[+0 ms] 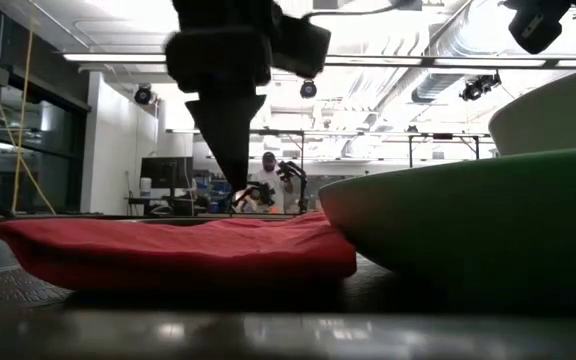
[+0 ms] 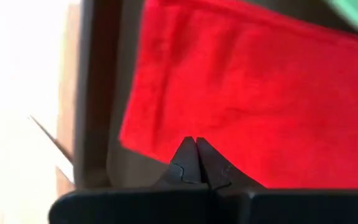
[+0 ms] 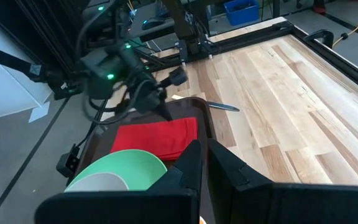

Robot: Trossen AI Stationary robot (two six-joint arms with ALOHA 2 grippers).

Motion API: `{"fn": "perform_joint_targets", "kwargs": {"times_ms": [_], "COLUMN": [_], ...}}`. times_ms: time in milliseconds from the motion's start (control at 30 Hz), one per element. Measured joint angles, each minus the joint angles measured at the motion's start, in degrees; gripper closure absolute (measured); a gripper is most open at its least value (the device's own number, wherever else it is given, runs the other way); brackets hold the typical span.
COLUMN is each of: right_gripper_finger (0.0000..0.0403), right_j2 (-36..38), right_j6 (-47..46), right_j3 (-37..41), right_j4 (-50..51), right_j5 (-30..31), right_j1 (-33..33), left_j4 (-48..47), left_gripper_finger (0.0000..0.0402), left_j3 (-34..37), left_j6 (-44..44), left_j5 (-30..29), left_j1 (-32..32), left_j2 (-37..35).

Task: Set up tray
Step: Put the red napkin on the black serving tray to the left side of the green plate

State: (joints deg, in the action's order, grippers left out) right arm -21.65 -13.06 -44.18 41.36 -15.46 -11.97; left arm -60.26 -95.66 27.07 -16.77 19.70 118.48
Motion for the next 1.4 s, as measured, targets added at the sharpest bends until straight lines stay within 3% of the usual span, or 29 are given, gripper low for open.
{"fn": "perform_joint_targets", "kwargs": {"times_ms": [433, 733, 1033, 1400], "right_gripper_finger": [0.0402, 0.0402, 0.0402, 0.0402], "right_j2": [0.0, 0.0, 0.0, 0.0], "right_j6": [-0.6, -0.6, -0.4, -0.5], "right_j3": [0.0, 0.0, 0.0, 0.0], "right_j4": [0.0, 0.0, 0.0, 0.0], "right_j5": [0.0, 0.1, 0.1, 0.1], "right_j1": [0.0, 0.0, 0.0, 0.0], "left_j4": [4.8, 11.8, 10.4, 8.9], "left_gripper_finger": [0.0394, 0.0394, 0.0394, 0.0394], "left_j3": [1.8, 6.1, 6.5, 8.6], "left_j6": [-8.2, -6.8, -5.3, 3.1], "left_j5": [4.0, 7.4, 8.4, 8.8], "left_j1": [-4.7, -2.3, 0.6, 4.4], "left_j2": [0.0, 0.1, 0.9, 1.0]}}
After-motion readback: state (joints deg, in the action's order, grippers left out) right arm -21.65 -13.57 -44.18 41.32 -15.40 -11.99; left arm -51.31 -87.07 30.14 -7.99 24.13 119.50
